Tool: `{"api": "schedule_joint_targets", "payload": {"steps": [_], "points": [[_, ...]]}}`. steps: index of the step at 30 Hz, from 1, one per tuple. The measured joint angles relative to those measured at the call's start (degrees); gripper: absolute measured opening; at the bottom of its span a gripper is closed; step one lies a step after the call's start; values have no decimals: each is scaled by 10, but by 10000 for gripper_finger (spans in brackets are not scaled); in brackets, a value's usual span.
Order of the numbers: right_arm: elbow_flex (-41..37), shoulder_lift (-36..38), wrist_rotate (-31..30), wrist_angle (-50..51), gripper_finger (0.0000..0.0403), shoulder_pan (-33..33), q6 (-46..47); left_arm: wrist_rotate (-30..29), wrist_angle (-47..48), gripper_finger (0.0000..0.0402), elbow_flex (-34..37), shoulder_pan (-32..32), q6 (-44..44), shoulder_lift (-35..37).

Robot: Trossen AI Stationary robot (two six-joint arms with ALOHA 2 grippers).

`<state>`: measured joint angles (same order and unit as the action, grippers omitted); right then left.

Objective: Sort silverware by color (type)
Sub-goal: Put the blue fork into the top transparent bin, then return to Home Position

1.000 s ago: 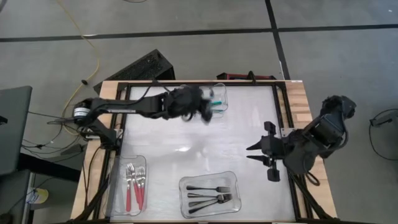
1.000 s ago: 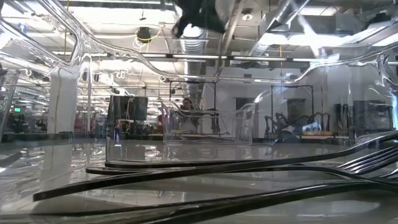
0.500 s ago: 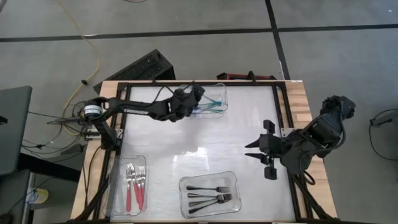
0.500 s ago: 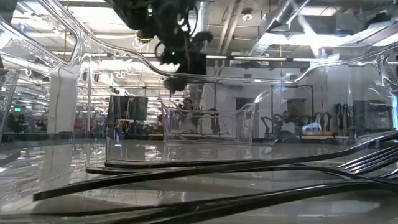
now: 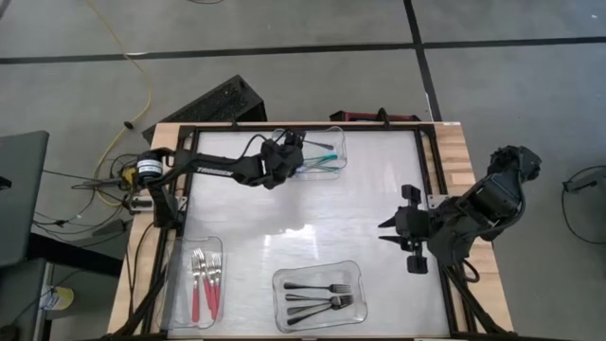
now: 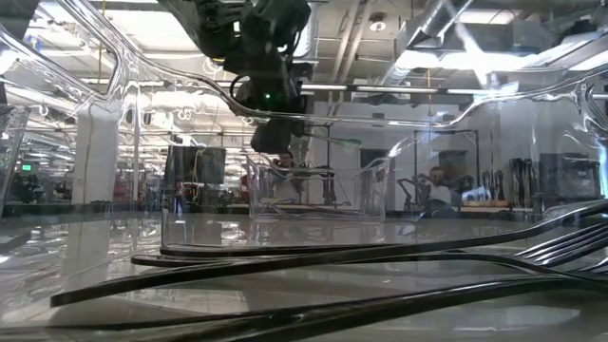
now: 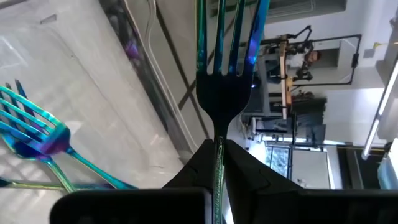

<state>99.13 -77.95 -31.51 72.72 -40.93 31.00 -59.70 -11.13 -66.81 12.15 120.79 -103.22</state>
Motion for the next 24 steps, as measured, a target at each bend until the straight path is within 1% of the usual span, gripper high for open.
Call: {"api": "schedule_joint_targets", "payload": {"steps": [5,8,13,18,21,24], "points": [[0,0,2,11,134,0,-6,0,2,12,0,1,-21,0],[0,0,2,13,134,0,-10,3,1,33,0,1,-30,0],[0,0,2,14,134,1,-15,4,0,73,0,1,-14,0],[0,0,2,15,134,1,-17,2,-5,101,0,1,-7,0],[0,0,2,16,134,1,-17,-1,-25,111,0,1,3,0],[0,0,2,16,134,1,-17,-2,-71,116,0,1,-17,0]]}}
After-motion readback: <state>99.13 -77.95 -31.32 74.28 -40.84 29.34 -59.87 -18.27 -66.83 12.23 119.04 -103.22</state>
